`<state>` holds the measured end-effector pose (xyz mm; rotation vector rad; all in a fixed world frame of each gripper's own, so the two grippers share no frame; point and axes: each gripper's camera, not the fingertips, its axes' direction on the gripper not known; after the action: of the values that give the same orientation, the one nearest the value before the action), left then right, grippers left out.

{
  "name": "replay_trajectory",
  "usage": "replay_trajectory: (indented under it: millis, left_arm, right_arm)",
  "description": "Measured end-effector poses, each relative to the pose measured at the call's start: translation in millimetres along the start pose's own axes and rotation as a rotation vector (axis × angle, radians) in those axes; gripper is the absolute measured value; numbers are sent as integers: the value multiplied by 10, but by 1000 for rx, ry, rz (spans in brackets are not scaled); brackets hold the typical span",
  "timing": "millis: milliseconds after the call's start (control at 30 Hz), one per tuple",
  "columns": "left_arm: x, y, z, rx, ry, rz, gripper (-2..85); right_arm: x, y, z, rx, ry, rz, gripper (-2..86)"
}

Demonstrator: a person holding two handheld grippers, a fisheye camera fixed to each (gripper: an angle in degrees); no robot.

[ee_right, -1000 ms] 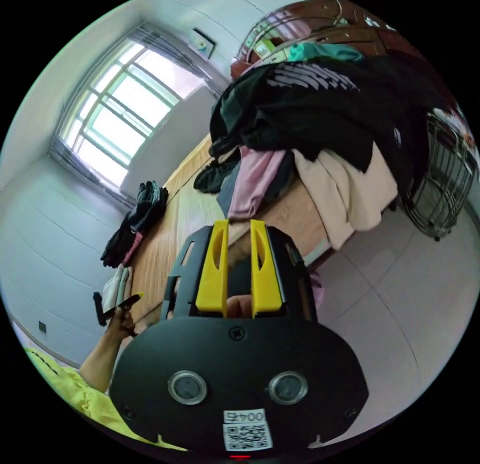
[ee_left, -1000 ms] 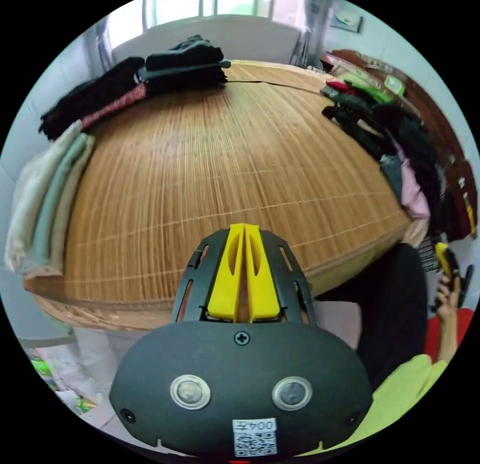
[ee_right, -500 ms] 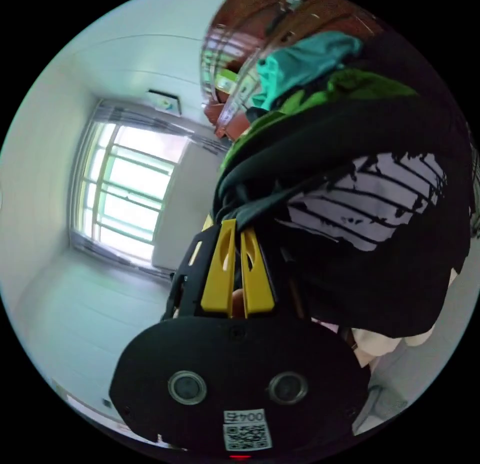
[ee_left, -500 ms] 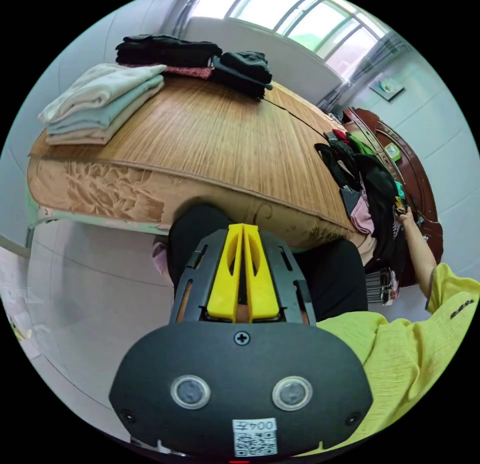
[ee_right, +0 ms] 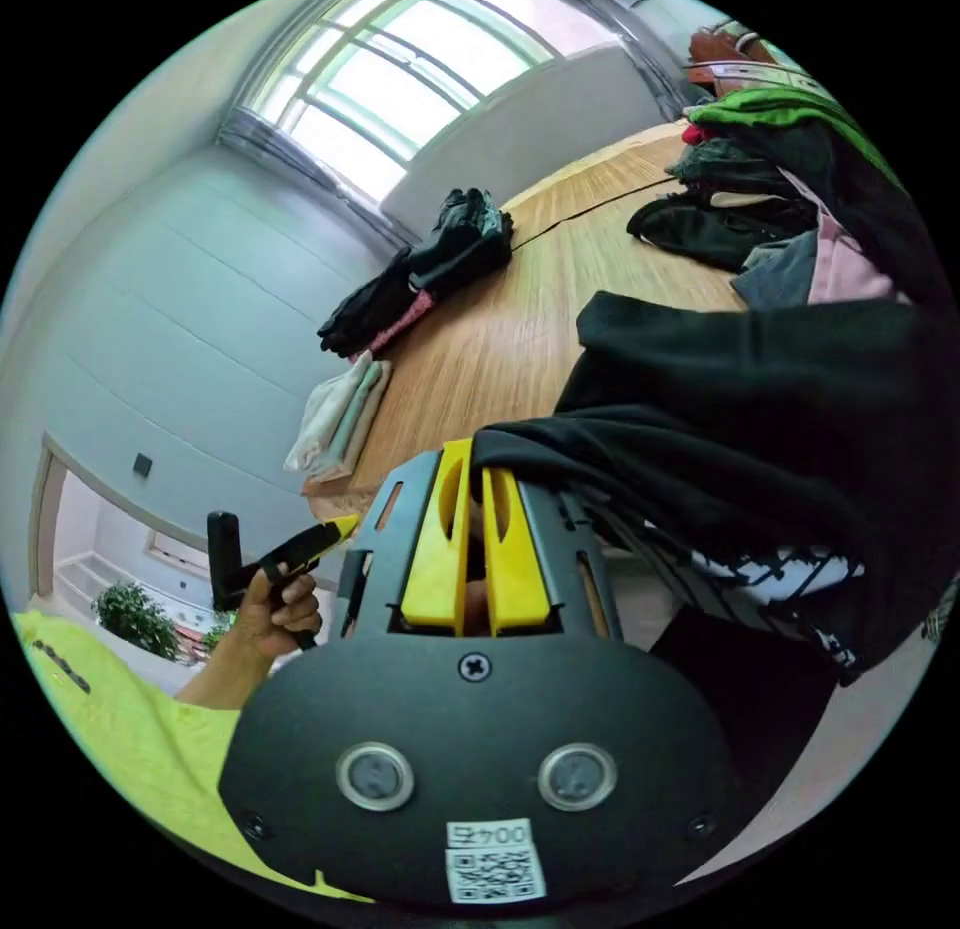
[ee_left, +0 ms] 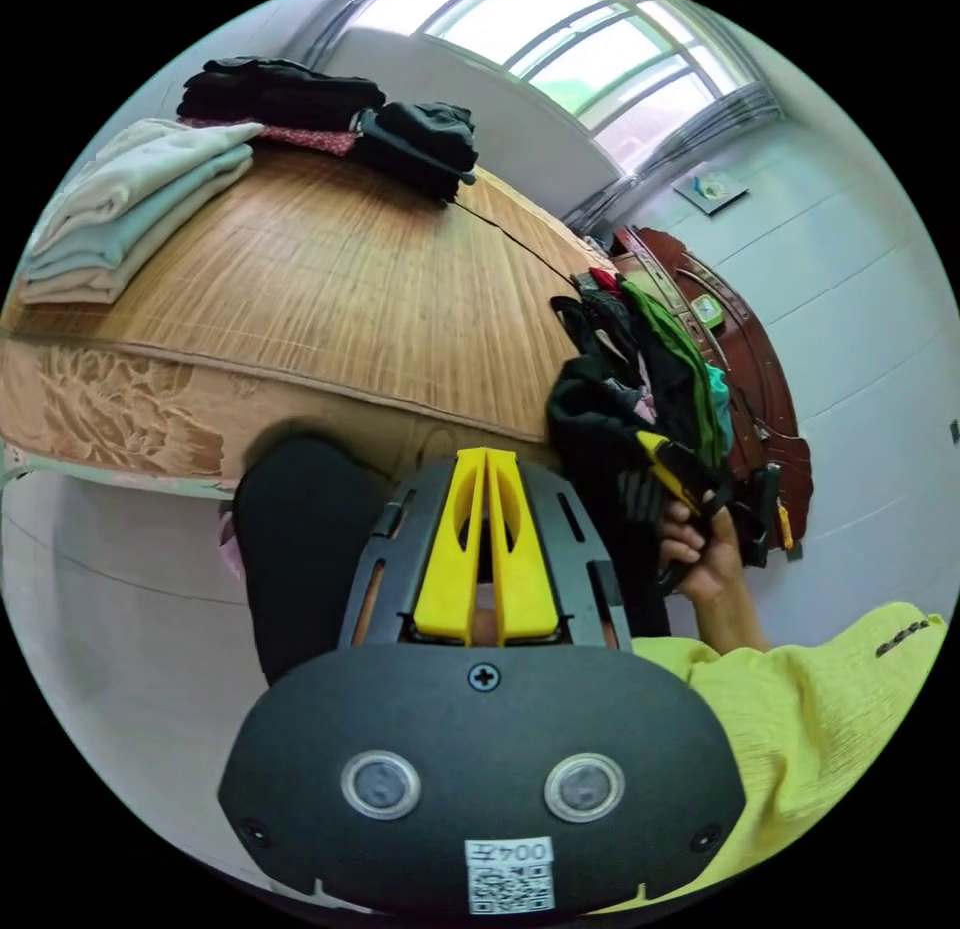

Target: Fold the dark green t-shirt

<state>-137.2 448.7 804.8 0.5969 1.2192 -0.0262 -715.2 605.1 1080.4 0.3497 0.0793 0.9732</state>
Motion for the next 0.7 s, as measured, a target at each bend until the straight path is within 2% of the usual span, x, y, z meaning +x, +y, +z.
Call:
replay_trajectory:
  millis: [167,300,433,600,700]
  left_arm:
    - [22,103,47,-14,85,98,39]
    - [27,88,222,-95,190,115,90]
    - [167,-129,443,-178,384,101,152]
    - [407,-308,889,-262,600,49,214]
    - [446,-329,1158,-260,759,-75,227]
  right_arm:
    - [-16,29,-299,17,29,-88,-7]
    - [148,78,-558,30,-68,-26,-7]
    - [224,158,-654,14,-106,-33,-7]
    - [627,163,-795,62,-299,126,-8]
    - [819,120,-908,104,-405,196,-7]
